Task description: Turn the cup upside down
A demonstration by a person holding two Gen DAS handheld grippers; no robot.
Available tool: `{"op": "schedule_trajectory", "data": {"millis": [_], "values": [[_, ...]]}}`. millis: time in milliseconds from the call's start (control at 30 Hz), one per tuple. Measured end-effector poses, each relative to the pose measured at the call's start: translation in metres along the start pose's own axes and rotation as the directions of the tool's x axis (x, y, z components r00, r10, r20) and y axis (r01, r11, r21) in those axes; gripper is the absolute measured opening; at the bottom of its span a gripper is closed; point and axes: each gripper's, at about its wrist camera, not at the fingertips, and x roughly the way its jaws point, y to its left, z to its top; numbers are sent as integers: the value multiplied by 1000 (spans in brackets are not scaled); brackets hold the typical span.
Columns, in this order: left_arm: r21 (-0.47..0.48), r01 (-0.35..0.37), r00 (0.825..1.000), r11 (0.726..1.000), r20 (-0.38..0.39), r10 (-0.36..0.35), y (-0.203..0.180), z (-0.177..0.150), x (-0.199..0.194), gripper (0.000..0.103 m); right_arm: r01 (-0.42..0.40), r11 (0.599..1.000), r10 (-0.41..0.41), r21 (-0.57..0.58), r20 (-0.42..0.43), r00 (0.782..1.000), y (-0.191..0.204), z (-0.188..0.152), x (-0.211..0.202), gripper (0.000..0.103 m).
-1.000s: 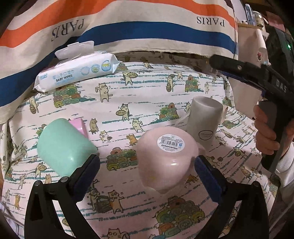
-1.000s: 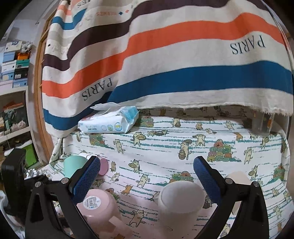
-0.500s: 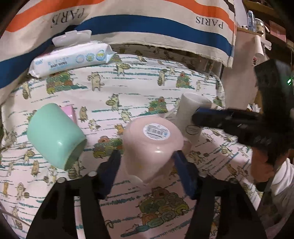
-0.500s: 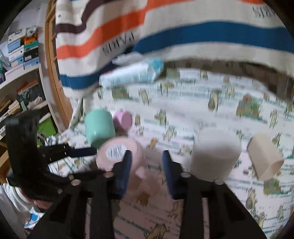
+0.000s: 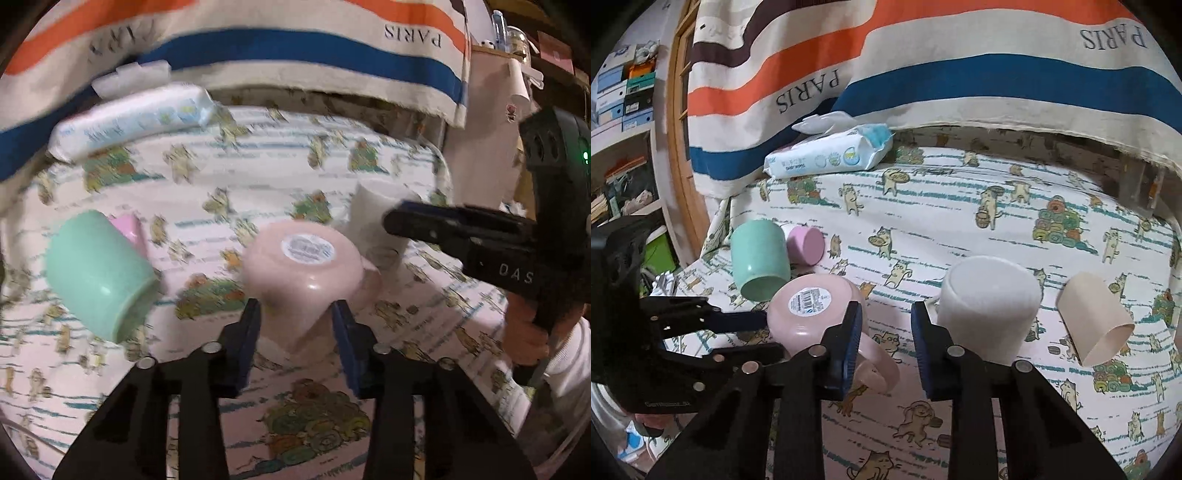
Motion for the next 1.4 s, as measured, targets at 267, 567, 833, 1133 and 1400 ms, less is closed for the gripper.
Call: {"op": "schedule_trajectory", "data": {"millis": [267,567,833,1133,1400], "values": [[-132,-261,944,956,173,282,25,-3,-23,86,88,996,-86,-3,154,984,3,-6,-11,85],[-198,-398,858,896,265,439,36,-10,-35,102,94,993,-104,77,141,985,-7,-17,0,102],[-160,-401,852,902,296,431,26,-8,-37,102,147,988,-152,46,131,980,0,-18,3,102],[-159,-405,836,900,333,435,21,-10,-44,102,165,986,-165,13,172,971,7,-19,-5,102],[-164,-408,831,898,341,440,22,-10,-47,103,164,986,-164,15,165,973,6,-18,-5,102]]}}
